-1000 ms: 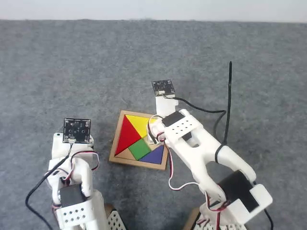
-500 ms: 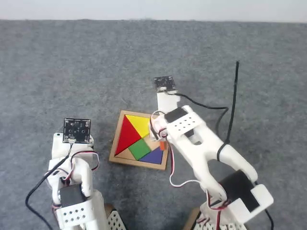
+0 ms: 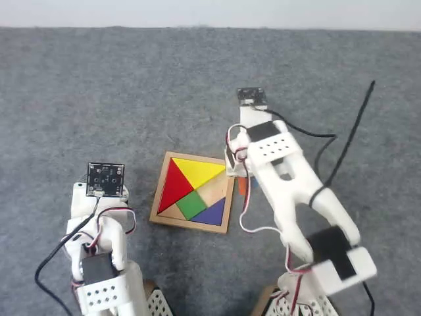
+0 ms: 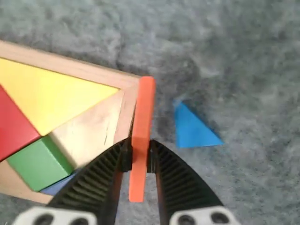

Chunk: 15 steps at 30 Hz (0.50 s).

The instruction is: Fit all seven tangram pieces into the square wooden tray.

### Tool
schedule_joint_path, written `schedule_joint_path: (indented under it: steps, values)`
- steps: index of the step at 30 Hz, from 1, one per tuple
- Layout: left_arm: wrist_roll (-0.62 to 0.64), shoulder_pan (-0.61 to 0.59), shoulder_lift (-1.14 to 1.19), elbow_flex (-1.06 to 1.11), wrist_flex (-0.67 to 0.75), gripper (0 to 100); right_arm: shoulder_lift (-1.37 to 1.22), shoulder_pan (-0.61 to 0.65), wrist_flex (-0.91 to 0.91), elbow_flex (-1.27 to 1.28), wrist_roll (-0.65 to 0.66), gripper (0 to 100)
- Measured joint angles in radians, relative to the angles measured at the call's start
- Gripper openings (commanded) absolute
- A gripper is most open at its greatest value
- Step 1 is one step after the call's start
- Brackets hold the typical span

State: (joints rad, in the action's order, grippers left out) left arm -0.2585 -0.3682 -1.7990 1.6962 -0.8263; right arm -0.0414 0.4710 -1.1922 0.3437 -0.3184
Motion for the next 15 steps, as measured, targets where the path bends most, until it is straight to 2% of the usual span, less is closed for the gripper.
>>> schedule_joint_path:
  steps: [8, 15]
  values:
    - [0.000, 0.000, 0.000, 0.000, 0.000, 2, -0.238, 0.054, -0.012, -0.149, -0.002, 0.6]
    - [0.000, 0.000, 0.000, 0.000, 0.000, 2, -0.293, 0.074, -0.074, -0.241, -0.005, 0.6]
